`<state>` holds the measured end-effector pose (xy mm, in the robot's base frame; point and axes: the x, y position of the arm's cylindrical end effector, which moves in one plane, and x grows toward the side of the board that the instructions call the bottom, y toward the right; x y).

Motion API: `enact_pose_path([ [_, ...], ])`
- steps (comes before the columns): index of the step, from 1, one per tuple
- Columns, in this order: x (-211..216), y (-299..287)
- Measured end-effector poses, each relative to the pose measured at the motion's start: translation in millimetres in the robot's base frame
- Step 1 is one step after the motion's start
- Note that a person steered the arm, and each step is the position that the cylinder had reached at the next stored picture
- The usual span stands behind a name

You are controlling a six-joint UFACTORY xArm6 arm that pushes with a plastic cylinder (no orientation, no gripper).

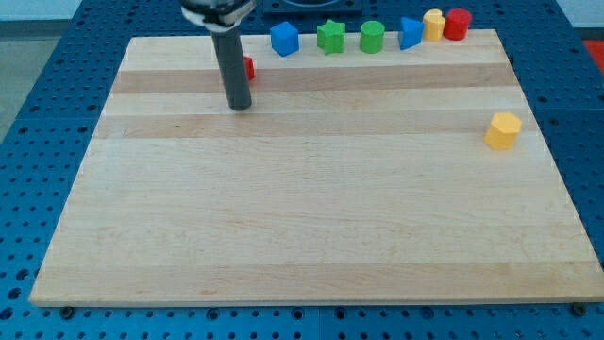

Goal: Move the red star to slightly left and up

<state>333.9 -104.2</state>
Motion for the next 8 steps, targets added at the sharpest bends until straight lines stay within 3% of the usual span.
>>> enact_pose_path([
  [7, -57.8, 0.0],
  [8, -27.6, 0.0],
])
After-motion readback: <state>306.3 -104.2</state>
